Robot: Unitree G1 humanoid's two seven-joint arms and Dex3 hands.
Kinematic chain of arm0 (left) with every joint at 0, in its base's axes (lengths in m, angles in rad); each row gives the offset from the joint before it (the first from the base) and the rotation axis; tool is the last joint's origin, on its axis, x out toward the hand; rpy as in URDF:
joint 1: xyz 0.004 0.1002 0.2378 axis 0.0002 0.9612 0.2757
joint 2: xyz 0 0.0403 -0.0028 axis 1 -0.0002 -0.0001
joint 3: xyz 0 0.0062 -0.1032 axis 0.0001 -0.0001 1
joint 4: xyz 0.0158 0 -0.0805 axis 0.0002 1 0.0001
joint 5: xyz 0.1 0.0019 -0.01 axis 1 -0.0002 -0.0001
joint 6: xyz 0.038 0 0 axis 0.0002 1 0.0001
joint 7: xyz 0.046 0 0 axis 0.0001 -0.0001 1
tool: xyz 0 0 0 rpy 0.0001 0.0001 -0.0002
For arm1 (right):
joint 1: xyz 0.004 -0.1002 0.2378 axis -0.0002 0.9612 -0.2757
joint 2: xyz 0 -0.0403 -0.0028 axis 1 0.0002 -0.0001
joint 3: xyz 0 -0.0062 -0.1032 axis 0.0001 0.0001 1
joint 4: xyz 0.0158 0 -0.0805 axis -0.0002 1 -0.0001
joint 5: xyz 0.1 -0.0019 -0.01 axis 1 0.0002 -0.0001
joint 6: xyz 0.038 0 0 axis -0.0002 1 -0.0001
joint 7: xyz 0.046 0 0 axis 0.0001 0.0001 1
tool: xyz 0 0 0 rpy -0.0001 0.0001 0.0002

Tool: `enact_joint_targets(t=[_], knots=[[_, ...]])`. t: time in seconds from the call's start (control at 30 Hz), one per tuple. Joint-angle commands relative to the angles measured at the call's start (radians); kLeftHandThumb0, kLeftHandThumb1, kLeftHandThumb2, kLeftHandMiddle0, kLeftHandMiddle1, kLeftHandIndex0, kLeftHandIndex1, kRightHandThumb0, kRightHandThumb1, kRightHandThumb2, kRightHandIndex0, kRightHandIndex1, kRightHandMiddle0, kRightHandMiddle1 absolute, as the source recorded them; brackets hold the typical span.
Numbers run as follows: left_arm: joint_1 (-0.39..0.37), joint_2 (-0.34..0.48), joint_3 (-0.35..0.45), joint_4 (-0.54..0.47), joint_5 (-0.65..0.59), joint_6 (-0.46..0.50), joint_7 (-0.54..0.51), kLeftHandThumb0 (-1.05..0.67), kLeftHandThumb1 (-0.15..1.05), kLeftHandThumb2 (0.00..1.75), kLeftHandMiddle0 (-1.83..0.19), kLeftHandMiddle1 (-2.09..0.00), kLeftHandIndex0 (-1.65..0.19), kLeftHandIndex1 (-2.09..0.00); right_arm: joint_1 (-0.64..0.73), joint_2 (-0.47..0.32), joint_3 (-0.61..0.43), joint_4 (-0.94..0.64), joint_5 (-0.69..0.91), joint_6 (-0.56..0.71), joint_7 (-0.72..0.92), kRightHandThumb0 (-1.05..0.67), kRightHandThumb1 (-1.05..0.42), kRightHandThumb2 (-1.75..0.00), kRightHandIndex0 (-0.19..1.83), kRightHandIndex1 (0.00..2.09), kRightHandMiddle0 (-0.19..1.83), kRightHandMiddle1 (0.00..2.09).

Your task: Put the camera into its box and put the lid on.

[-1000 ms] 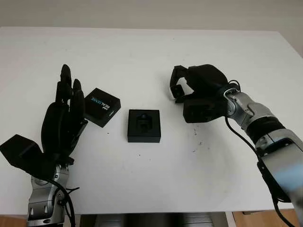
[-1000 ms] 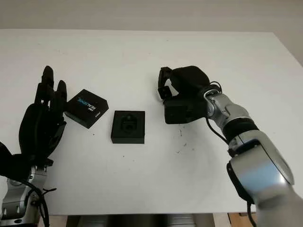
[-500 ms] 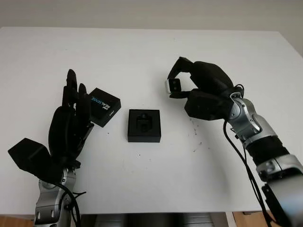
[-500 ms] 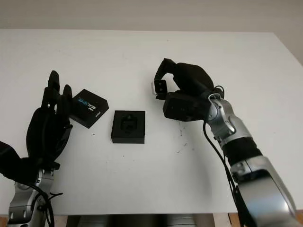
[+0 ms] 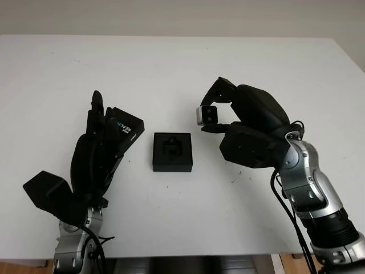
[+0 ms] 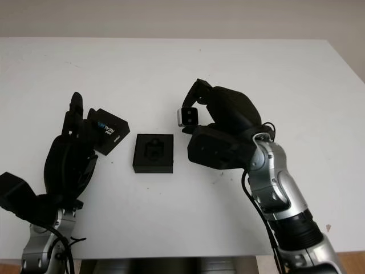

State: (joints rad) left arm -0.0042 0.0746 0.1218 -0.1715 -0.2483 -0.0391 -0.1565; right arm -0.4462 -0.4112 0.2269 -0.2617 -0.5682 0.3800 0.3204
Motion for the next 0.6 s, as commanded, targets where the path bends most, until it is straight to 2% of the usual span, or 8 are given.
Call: enact_joint_targets(t=[0.0,0.13,0.23,0.57], knots=[[0.01,-0.009,-0.007,-0.007,0.002,0.002,0.002,-0.7,1.05,0.59,0.19,0.0,0.19,0.0,-0.008,0.008,-0.006,-0.034,0.015,0.029,0.035,-0.37,-1.05,-0.11,0.51,0.28,0.39,2.09],[0.011,-0.013,-0.011,-0.003,0.005,-0.003,0.004,-0.7,1.05,0.61,0.19,0.0,0.19,0.0,-0.056,0.01,0.006,-0.018,0.04,0.059,0.107,-0.38,-1.05,-0.11,0.5,0.28,0.45,2.09],[0.011,-0.022,-0.01,-0.004,0.005,-0.003,0.013,-0.7,1.05,0.6,0.19,0.0,0.19,0.0,-0.092,0.008,0.028,-0.002,0.033,0.065,0.138,-0.4,-1.05,-0.13,0.48,0.26,0.4,2.09],[0.034,-0.014,-0.001,-0.025,0.0,-0.009,0.008,-0.68,1.05,0.6,0.19,0.0,0.19,0.0,-0.104,0.104,0.068,0.029,0.039,0.046,0.074,-0.4,-1.04,-0.11,0.5,0.28,0.39,2.09]])
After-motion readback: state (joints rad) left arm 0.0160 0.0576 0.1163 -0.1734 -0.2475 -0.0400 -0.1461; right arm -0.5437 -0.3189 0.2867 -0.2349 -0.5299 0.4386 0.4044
